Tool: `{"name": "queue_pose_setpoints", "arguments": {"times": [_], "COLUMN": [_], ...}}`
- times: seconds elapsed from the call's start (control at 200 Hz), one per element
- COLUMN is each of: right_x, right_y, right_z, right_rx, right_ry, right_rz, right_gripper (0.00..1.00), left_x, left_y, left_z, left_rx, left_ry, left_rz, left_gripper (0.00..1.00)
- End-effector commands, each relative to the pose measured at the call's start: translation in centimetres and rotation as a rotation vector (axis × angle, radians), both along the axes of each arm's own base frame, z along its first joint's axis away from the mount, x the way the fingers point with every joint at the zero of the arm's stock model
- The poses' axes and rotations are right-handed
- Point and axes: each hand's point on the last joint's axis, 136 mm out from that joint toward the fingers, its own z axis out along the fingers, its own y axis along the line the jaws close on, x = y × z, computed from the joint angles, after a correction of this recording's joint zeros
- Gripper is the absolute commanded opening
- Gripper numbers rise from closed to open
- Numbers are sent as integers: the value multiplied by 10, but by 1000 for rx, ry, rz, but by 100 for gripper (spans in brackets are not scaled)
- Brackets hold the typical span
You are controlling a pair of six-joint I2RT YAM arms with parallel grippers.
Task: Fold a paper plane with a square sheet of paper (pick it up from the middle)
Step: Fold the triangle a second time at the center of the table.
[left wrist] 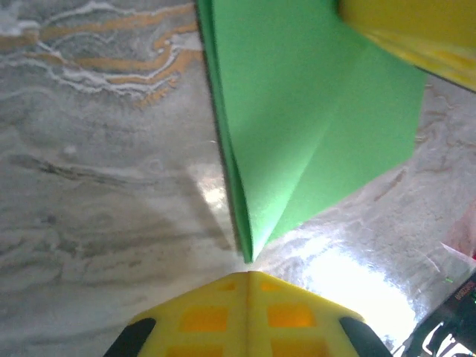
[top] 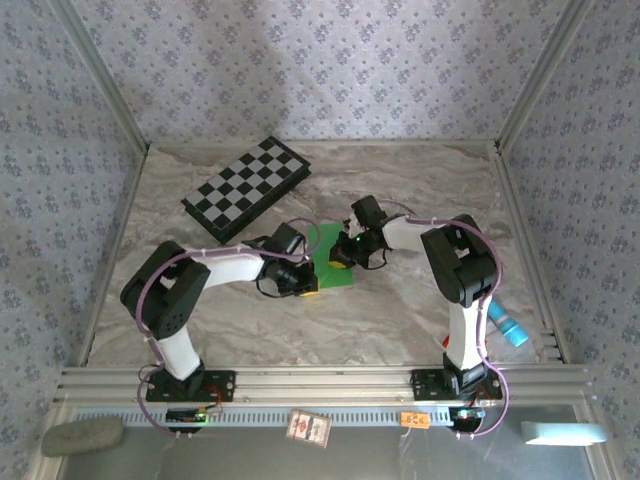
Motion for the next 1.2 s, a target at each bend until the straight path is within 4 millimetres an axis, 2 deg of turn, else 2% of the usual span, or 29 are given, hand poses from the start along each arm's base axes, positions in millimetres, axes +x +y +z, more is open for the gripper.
{"name": "queue_pose_setpoints", "arguments": {"times": [0.0,0.055,0.115,0.46,0.64,0.795,0.935,1.074,1.199], "right_x": [-31,-30,-29,-24,-20,-2,10,12,4], "right_y": [-43,-42,-41,-36,-32,-35,-23,-9,1], "right_z": [-62,-60,-58,-53,-46,-28,-5,19,33], "right_rx": [-235,-228,-222,-186,-157,-173,-113,-51,-19], "right_ry": [147,143,141,131,106,-4,-87,-177,-214], "right_rz": [-50,-51,-57,-70,-68,-40,5,35,63], "right_gripper": [5,5,5,5,5,5,5,6,6], "left_x": [17,25,32,38,35,28,19,16,16], "left_y": [-8,-11,-13,-22,-7,5,9,10,9], "left_z": [37,46,45,14,-5,-20,-30,-35,-36], "left_rx": [-77,-100,-101,-72,19,60,88,101,102], "left_ry": [-104,-137,-148,-63,-33,-2,44,70,74], "left_rz": [19,43,68,91,117,138,126,123,116], "left_gripper": [5,5,5,2,0,0,0,0,0]}}
